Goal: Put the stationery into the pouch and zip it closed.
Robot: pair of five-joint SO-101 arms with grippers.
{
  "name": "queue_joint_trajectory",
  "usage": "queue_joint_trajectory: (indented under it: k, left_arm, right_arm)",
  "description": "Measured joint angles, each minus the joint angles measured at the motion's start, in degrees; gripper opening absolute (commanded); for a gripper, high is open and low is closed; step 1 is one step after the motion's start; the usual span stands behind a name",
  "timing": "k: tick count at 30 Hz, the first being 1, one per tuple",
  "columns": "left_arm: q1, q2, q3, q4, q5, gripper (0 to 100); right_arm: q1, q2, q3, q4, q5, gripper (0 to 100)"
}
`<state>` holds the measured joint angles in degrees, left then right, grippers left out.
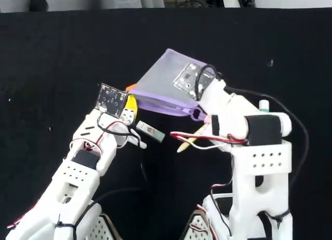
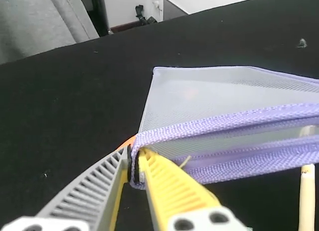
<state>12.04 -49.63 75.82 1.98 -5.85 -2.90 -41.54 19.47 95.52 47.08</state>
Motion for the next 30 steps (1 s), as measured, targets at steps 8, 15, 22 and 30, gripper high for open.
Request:
queue_joint_trajectory:
  k: [8, 15, 22, 30]
  left_arm:
    - [-1.32, 0.00, 0.00, 0.00, 0.00, 3]
    - [-1.32, -0.09, 0.00, 0.00, 0.00, 3]
    - [-1.23, -0.09, -0.09, 0.00, 0.00, 3]
    - [1.76, -0.09, 0.35, 0.00, 0.00, 3]
  right_arm:
    - [3.34, -0.09, 0.00, 0.00, 0.00, 1.1]
    - [3.52, -0.09, 0.00, 0.35, 0.00, 1.1]
    - [5.10, -0.09, -2.90, 2.55, 0.00, 1.1]
    - [5.36, -0.18, -3.16, 2.99, 0.00, 1.1]
